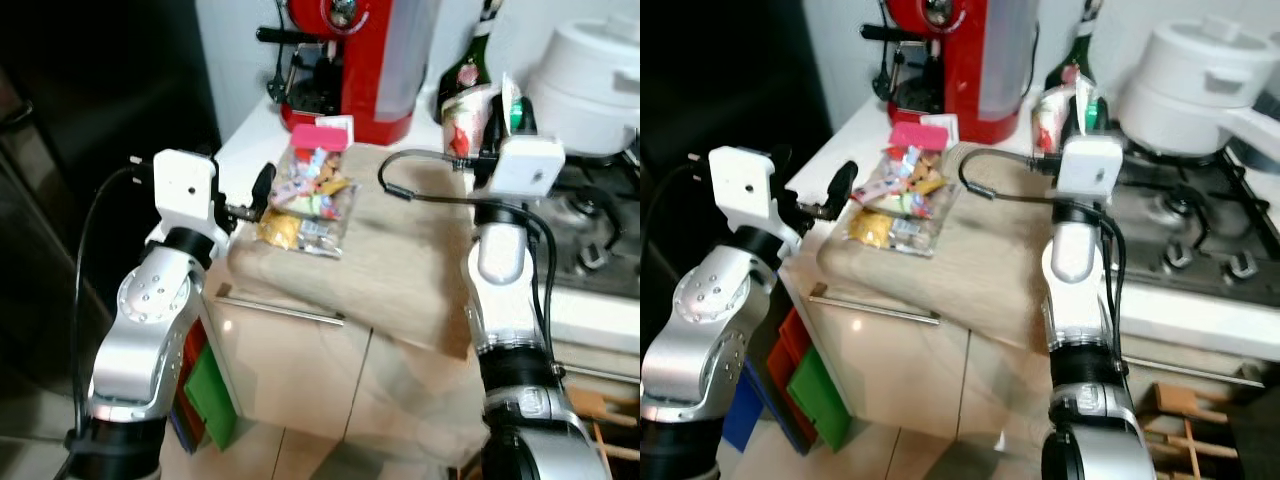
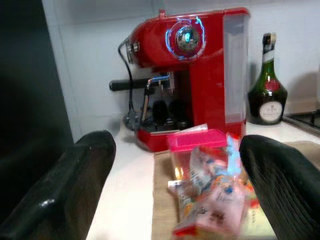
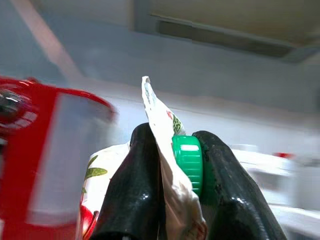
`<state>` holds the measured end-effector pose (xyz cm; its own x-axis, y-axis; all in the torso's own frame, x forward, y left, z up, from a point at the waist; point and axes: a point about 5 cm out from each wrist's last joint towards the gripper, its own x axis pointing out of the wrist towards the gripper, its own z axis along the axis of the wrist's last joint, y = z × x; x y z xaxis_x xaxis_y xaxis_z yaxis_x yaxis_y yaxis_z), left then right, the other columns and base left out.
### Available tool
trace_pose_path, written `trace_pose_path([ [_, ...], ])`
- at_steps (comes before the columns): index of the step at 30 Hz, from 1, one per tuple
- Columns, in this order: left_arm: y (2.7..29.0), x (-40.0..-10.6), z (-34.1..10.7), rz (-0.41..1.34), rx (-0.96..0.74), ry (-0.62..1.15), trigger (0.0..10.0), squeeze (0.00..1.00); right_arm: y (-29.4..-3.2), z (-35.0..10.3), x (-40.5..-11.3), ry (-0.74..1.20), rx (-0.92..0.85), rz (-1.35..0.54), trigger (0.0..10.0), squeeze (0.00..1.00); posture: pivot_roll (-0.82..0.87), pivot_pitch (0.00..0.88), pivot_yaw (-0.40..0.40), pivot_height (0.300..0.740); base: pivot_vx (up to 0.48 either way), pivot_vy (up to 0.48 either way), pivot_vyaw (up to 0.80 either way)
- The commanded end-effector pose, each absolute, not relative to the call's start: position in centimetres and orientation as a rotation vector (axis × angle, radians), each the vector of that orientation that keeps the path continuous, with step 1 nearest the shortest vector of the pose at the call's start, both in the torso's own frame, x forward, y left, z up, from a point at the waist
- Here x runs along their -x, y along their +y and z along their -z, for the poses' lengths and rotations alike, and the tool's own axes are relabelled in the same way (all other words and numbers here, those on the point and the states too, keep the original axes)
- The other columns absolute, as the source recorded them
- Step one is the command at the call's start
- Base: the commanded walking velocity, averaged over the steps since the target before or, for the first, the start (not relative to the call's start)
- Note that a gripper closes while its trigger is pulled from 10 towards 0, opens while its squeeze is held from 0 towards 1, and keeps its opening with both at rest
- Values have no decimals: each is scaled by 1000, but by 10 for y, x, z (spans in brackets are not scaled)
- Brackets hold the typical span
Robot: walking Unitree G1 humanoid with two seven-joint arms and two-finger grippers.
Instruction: Restocking fridge
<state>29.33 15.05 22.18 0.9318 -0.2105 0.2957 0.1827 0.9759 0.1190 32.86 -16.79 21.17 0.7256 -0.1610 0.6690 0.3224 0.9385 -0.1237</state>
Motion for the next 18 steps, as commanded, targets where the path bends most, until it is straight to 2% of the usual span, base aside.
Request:
trace_pose_path([
  [1,151,-291,-219,162,-96,-326,10000,0,-169,-215,-322,-747,277,287,0,0,-35,0,55,740,0,0,0],
  [6,150,-292,-219,134,-27,-340,10000,0,-179,-201,-312,-692,342,337,0,0,-48,0,56,740,0,0,0],
  [9,151,-297,-222,118,3,-351,10000,0,-176,-200,-312,-681,342,341,0,0,-66,0,69,740,0,0,0],
  [14,148,-304,-226,117,-13,-372,10000,0,-164,-202,-321,-669,321,279,0,0,-66,0,45,740,0,0,0],
  [18,150,-307,-226,107,-1,-377,10000,0,-161,-191,-330,-564,277,211,0,0,-66,0,28,740,-256,0,0],
])
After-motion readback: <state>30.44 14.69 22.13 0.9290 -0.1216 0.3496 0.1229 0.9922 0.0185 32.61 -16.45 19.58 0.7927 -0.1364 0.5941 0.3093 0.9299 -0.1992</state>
